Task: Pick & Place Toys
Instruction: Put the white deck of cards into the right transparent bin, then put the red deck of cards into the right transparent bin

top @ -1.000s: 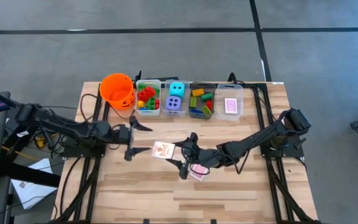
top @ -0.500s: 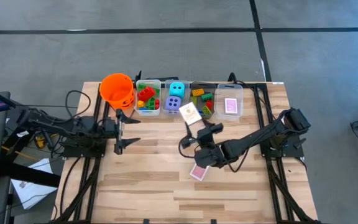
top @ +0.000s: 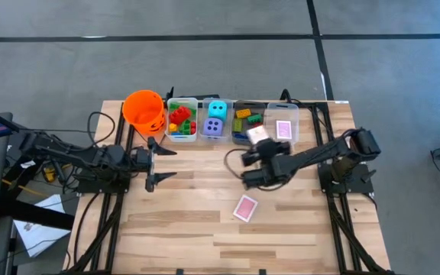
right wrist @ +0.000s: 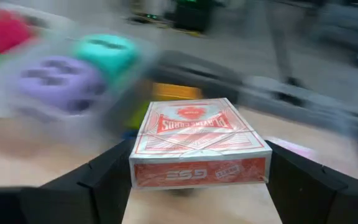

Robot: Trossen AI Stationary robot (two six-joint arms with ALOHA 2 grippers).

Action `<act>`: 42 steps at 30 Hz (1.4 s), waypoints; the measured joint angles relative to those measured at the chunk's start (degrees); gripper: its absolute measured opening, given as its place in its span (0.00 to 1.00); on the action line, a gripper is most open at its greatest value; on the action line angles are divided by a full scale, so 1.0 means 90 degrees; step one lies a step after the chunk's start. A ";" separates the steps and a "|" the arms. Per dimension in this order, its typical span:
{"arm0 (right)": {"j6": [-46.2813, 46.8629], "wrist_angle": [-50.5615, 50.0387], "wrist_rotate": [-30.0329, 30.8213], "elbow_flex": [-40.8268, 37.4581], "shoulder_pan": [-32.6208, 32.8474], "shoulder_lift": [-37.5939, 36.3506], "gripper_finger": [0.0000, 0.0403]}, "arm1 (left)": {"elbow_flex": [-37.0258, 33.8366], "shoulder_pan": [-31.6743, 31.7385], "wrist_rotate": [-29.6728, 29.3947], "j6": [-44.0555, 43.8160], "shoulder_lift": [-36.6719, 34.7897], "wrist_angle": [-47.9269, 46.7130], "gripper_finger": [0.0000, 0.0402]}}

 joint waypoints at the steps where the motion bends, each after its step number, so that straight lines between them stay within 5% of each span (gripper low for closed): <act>1: 0.0534 -0.0645 -0.0014 0.0000 -0.0045 -0.0014 0.75 | 0.0002 0.0000 0.0000 0.0000 0.0012 0.0015 0.82; 6: 0.3048 -0.3419 -0.0062 0.0013 -0.0113 -0.0029 0.75 | 0.0002 0.0000 0.0002 -0.0002 0.0030 0.0007 0.82; 9: 0.4112 -0.4126 -0.0039 -0.0018 -0.0122 -0.0037 0.75 | 0.0002 0.0000 0.0001 -0.0073 0.0034 0.0002 0.82; 26: 0.4129 -0.3146 -0.0040 -0.0954 -0.1148 -0.0073 0.75 | 0.0002 -0.0002 0.0002 -0.0478 0.0033 0.0042 0.82; 35: 0.4120 -0.2893 -0.0188 -0.1041 -0.1627 -0.0070 0.97 | 0.0002 -0.0005 0.0005 -0.0624 0.0033 0.0044 0.82; 42: 0.3458 -0.2488 -0.0251 -0.1038 -0.1633 -0.0070 0.92 | 0.0002 -0.0005 0.0005 -0.0626 0.0033 0.0044 0.83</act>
